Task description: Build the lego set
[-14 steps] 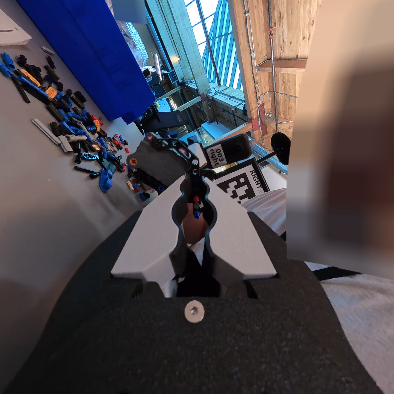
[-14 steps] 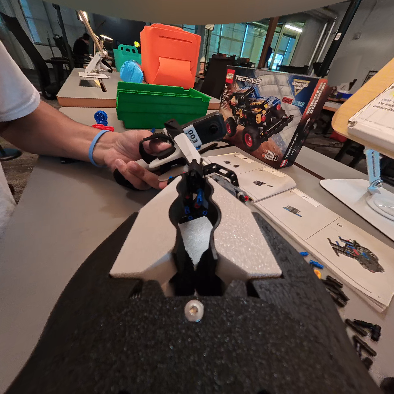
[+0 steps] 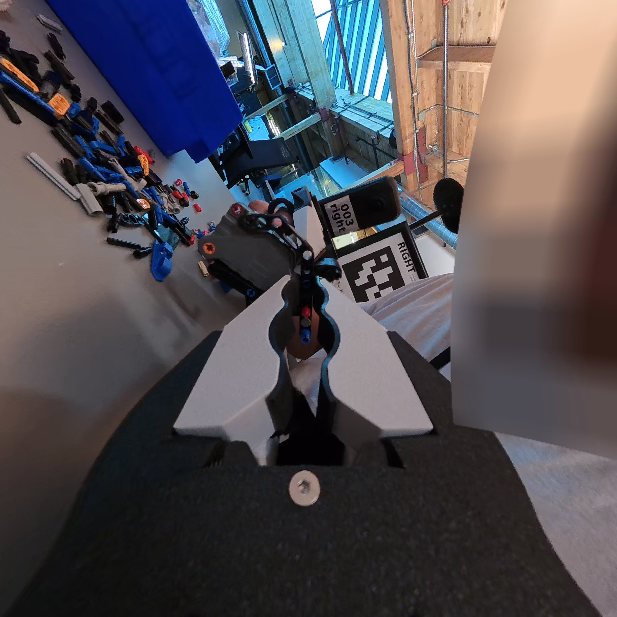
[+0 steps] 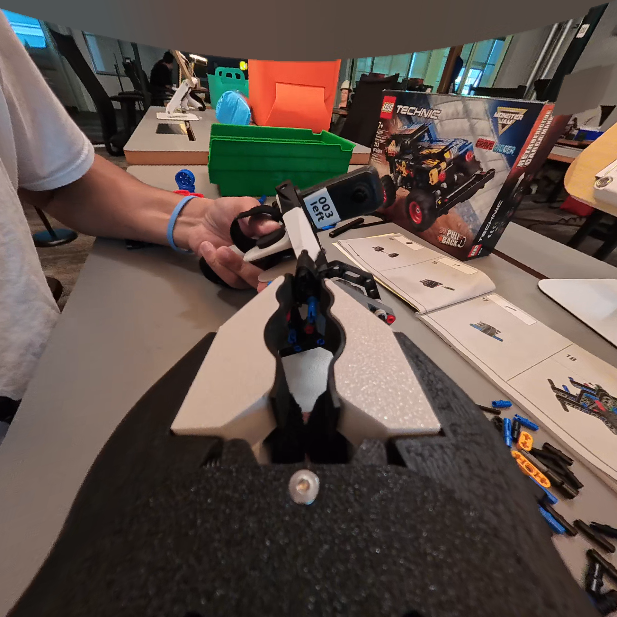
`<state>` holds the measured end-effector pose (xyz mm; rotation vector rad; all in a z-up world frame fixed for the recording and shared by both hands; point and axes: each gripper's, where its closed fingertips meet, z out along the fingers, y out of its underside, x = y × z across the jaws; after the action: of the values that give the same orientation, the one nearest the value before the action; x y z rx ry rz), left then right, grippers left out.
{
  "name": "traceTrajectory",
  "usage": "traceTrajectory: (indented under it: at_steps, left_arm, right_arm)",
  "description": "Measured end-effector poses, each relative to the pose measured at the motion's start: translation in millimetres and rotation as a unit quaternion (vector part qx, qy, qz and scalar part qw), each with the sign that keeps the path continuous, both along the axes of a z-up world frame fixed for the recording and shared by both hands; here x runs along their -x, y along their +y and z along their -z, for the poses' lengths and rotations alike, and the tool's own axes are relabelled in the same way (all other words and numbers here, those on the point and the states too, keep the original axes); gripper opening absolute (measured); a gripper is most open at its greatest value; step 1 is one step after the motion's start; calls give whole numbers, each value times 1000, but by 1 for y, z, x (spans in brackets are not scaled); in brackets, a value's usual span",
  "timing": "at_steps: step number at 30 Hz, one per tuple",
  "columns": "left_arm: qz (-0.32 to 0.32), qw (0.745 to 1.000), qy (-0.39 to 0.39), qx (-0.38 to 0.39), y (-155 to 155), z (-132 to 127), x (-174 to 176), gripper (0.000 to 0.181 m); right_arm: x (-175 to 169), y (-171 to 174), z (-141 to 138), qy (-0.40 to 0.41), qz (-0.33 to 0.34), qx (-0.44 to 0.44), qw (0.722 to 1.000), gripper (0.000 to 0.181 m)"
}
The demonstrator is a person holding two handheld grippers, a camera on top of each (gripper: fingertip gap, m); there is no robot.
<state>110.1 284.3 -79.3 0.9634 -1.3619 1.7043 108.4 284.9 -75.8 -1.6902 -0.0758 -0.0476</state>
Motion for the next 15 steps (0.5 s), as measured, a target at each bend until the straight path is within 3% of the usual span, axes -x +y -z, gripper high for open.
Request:
traceTrajectory:
  at_steps: [1,9,15]
  left_arm:
    - [-2,1000,3,3,1,0,-1,5]
    - [-5,1000,30,3,2,4,-4,5]
    - [-37,999,-26,-30,1,4,-7,5]
  right_arm:
    - [-1,0,-1,6,3,-1,1000,14]
    - [-5,-4,3,-63,22,13,998,15]
    - [-5,-7,4,119,-19,26,992,29]
